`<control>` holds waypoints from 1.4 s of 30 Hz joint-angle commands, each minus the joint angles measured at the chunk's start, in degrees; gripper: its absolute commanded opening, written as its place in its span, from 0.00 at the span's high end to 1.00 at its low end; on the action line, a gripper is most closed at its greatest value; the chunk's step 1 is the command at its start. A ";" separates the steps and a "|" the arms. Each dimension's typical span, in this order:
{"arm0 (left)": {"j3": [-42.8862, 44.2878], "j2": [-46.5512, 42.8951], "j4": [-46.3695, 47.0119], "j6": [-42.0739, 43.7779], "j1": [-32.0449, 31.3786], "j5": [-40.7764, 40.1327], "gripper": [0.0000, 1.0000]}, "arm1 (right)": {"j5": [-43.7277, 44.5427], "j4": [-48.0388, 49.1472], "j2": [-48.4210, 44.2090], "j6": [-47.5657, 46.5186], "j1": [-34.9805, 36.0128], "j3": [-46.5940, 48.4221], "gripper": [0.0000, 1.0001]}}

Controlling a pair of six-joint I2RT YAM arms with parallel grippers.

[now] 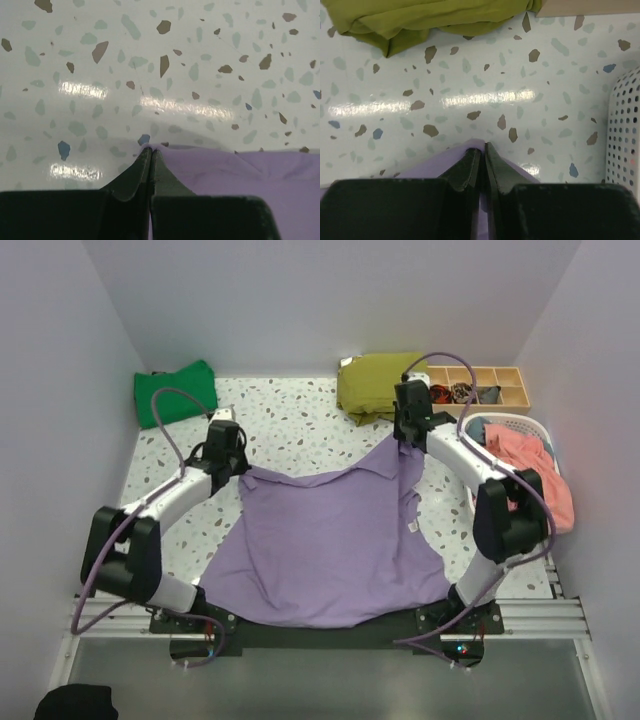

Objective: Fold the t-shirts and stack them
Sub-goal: Flatten out the tshirt

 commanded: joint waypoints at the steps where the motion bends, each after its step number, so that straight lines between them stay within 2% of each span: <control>1: 6.70 9.01 14.69 4.84 2.86 -0.47 1.00 | -1.10 5.52 9.09 1.05 -3.42 8.94 0.91; 7: 17.68 22.02 17.24 12.40 5.50 0.49 0.99 | -2.34 6.67 19.03 0.79 -7.11 17.74 0.92; 12: 30.49 33.35 12.78 18.98 6.82 2.16 0.96 | -0.76 5.70 25.00 0.44 -8.43 23.28 0.92; 15: 36.22 38.28 6.97 19.18 7.79 2.34 0.89 | -1.46 5.18 26.69 -0.09 -8.43 24.86 0.84; 16: 35.98 38.38 7.14 19.09 7.97 3.91 0.50 | -1.72 5.43 26.60 -0.17 -8.43 24.52 0.75; 17: 35.02 37.16 8.53 19.09 8.05 4.62 0.32 | -1.38 5.79 25.91 0.00 -8.43 23.03 0.71; 18: 32.66 35.93 9.24 18.30 8.06 4.54 0.01 | -1.11 7.01 25.03 0.26 -8.35 21.80 0.67; 22: 23.33 26.53 16.18 16.28 7.97 7.25 0.00 | -2.86 10.45 16.78 0.17 -8.26 14.16 0.61; 27: 14.65 16.68 15.13 11.63 6.14 11.12 0.00 | -7.16 8.52 7.27 -1.58 -5.28 8.52 0.58; 29: 11.21 12.39 15.40 10.74 4.11 9.73 0.00 | -10.31 2.58 7.44 -0.19 -4.05 10.61 0.58; 32: 5.58 8.07 13.47 7.14 1.99 6.82 0.00 | -11.75 -0.44 7.88 1.05 -0.55 9.67 0.58; 35: -1.88 5.69 14.86 5.47 2.08 7.35 0.00 | -12.79 1.39 7.35 2.27 3.06 5.37 0.58; 37: -3.66 5.16 14.43 4.50 2.08 6.13 0.00 | -17.09 2.53 7.70 3.33 4.22 3.60 0.58; 42: -9.02 2.70 14.87 2.83 2.17 4.45 0.00 | -19.21 3.68 8.06 4.92 7.12 -0.09 0.59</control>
